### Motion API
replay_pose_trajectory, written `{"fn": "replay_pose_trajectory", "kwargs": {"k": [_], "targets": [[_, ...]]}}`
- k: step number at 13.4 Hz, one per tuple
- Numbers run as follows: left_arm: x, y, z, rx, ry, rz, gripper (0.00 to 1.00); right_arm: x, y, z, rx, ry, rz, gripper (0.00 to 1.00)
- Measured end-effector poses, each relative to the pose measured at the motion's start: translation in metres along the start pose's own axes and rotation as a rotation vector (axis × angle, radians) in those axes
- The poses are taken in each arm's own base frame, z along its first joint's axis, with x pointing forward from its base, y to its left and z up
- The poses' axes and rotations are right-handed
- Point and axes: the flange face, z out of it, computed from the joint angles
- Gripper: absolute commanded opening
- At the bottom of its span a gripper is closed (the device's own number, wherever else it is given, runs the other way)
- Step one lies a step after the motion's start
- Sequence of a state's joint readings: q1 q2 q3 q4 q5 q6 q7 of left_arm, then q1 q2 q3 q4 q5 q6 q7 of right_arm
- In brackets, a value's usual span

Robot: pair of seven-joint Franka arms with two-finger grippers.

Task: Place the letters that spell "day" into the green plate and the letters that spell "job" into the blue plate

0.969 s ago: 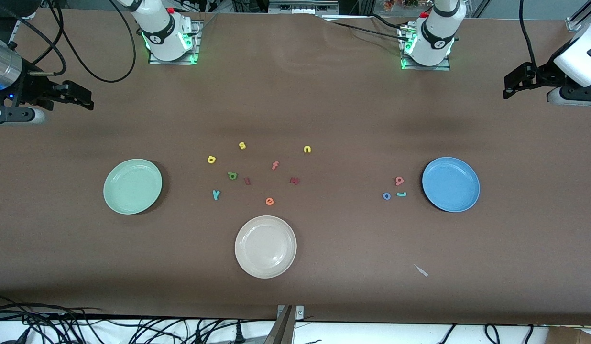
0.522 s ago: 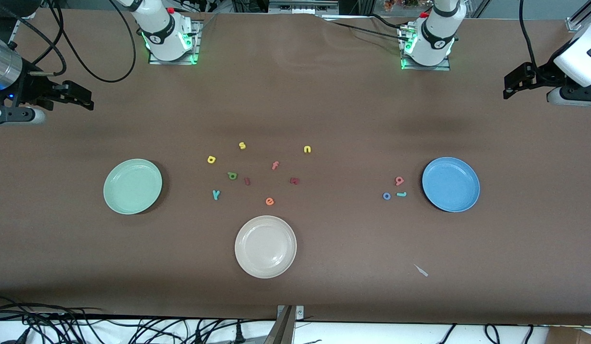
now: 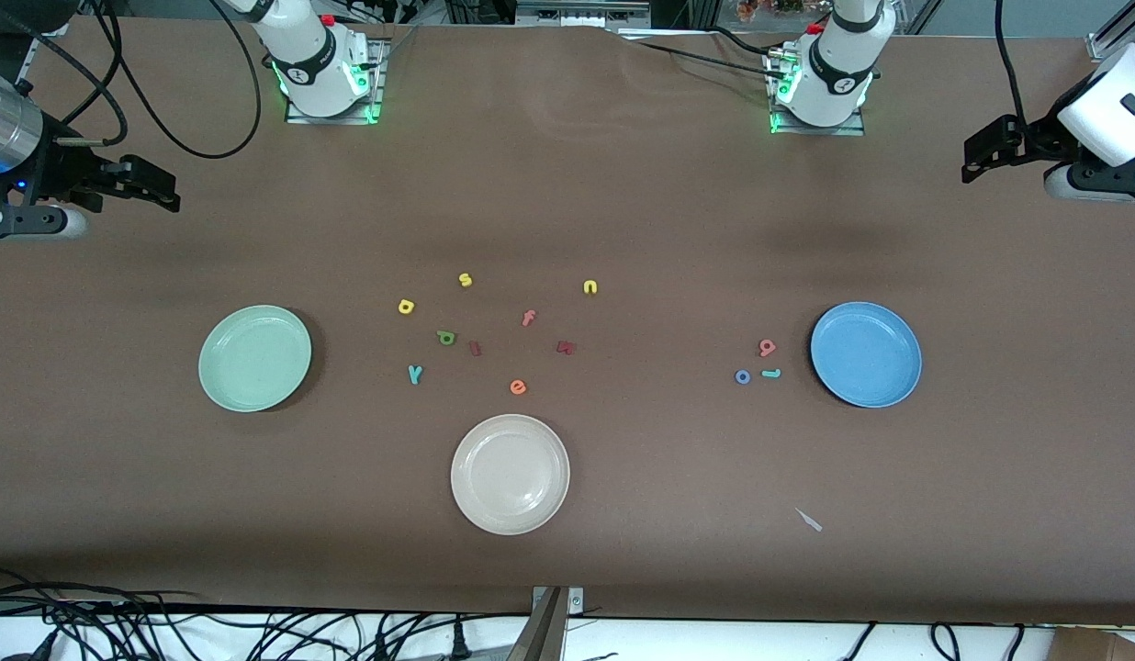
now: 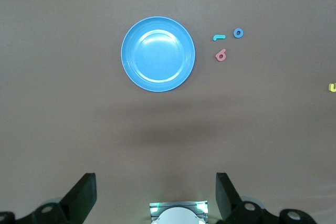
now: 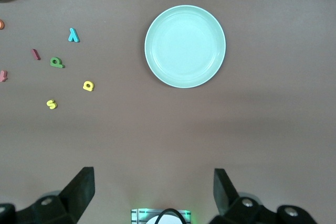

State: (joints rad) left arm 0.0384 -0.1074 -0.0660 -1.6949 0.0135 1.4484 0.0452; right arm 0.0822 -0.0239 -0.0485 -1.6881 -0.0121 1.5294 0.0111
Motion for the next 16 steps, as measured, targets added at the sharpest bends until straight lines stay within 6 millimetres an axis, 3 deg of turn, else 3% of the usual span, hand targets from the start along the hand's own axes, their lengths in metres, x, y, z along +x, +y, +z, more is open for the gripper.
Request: {"fn": "replay_pose_trajectory", "kwargs": {"k": [16], "targets": [[0.0, 0.0016, 0.0, 0.001, -0.001, -0.018, 1.0, 0.0002, 0.0, -0.0002, 0.0, 0.002, 0.0, 1.0]]}}
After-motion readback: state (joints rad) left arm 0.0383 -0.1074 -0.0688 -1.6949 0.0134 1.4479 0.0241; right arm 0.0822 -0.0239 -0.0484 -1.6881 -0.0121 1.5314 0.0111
